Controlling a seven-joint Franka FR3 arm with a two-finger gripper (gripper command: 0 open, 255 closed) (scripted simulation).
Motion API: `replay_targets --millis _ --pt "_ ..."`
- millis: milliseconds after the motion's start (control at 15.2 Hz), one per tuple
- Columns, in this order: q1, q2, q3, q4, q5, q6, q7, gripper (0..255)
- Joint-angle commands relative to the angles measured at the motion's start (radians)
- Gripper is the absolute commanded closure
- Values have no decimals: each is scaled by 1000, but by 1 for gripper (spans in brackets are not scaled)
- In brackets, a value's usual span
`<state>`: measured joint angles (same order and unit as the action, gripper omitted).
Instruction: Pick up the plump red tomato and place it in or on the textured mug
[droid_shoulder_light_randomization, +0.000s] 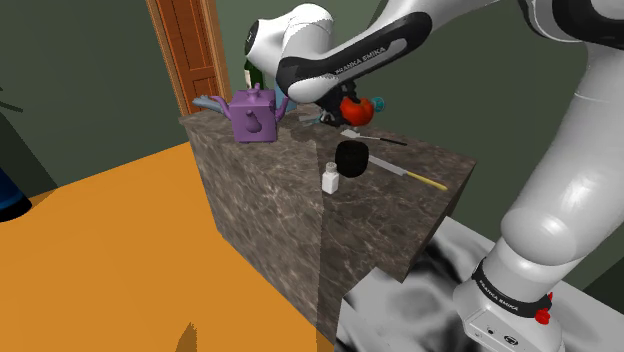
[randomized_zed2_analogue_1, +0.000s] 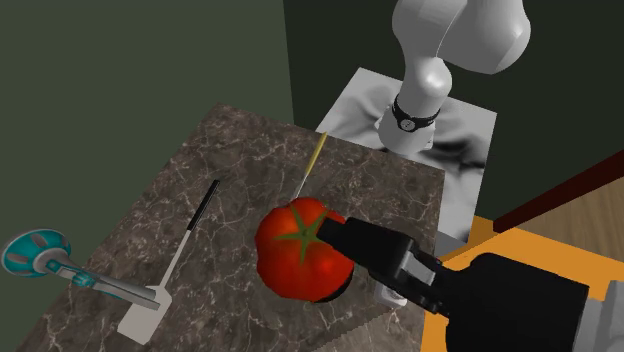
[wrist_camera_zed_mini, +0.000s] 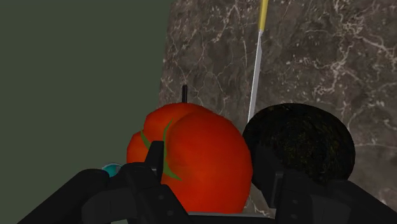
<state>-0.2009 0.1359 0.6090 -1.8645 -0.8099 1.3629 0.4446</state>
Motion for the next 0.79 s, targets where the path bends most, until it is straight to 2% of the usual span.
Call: replay_targets --millis 0,726 --pt "3 20 -1 2 -7 6 15 255" --pt "5 82 -8 -67 -27 83 110 255"
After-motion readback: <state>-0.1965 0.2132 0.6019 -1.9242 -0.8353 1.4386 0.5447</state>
